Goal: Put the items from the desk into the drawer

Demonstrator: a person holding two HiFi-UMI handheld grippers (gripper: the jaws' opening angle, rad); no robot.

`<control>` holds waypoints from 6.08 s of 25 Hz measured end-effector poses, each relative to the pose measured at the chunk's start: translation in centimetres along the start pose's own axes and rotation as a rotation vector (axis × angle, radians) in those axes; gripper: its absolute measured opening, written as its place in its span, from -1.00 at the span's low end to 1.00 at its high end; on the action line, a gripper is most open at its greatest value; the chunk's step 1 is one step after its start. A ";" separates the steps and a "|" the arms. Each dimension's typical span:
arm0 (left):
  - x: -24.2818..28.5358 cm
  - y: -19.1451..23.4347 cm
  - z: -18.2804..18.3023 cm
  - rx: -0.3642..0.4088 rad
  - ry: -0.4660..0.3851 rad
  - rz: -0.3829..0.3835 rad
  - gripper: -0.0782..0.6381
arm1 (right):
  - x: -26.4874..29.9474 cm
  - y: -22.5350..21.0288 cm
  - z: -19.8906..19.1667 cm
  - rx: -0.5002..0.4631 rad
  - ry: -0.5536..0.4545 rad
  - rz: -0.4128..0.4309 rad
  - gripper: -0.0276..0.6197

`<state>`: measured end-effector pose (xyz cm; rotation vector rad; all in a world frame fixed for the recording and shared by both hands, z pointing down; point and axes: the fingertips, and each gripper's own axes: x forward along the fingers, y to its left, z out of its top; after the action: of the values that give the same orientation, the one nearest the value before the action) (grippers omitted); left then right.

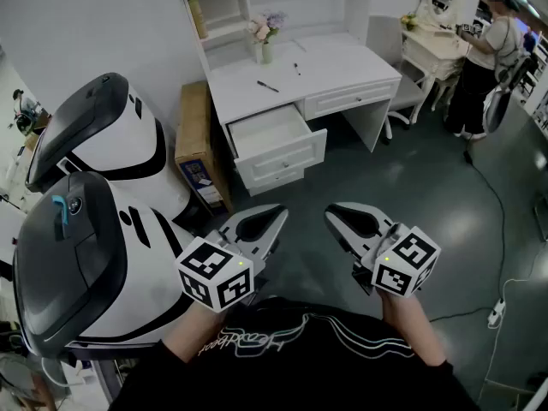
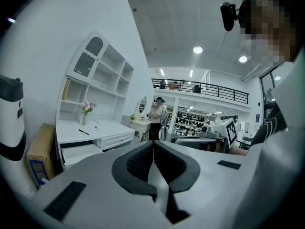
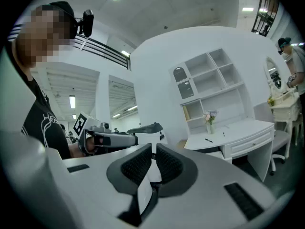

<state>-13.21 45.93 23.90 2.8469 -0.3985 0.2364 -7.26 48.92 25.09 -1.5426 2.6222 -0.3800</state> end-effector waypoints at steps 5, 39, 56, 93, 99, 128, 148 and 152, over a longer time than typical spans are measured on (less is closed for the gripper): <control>0.8 0.3 -0.1 -0.006 -0.002 -0.007 -0.71 | -0.1 -0.9 -0.4 0.004 0.007 -0.018 -0.73; 26.5 37.6 6.3 -0.173 0.060 0.049 -0.71 | 28.1 -36.0 3.2 0.146 0.134 -0.079 -0.73; 29.6 51.0 9.4 -0.252 0.016 0.289 -0.71 | 45.3 -49.1 4.6 0.008 0.282 0.056 -0.43; 23.8 60.5 3.1 -0.424 0.059 0.578 -0.71 | 59.5 -61.0 -12.1 -0.181 0.802 -0.098 -0.72; 22.8 58.5 3.4 -0.418 0.035 0.551 -0.71 | 56.3 -58.8 -10.0 -0.151 0.745 -0.104 -0.72; 15.5 56.8 -2.5 -0.524 0.040 0.684 -0.71 | 50.2 -42.1 -25.7 -0.478 1.041 0.546 -0.72; 15.6 57.5 -5.2 -0.600 0.094 0.727 -0.71 | 49.1 -47.0 -37.1 -0.492 1.310 0.556 -0.43; 16.2 57.2 -4.8 -0.586 0.086 0.694 -0.71 | 49.2 -46.9 -33.8 -0.466 1.243 0.533 -0.37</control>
<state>-14.92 -9.97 44.69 2.0344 -1.2026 0.3027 2.07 -9.69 72.46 -0.5476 4.1286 -0.9509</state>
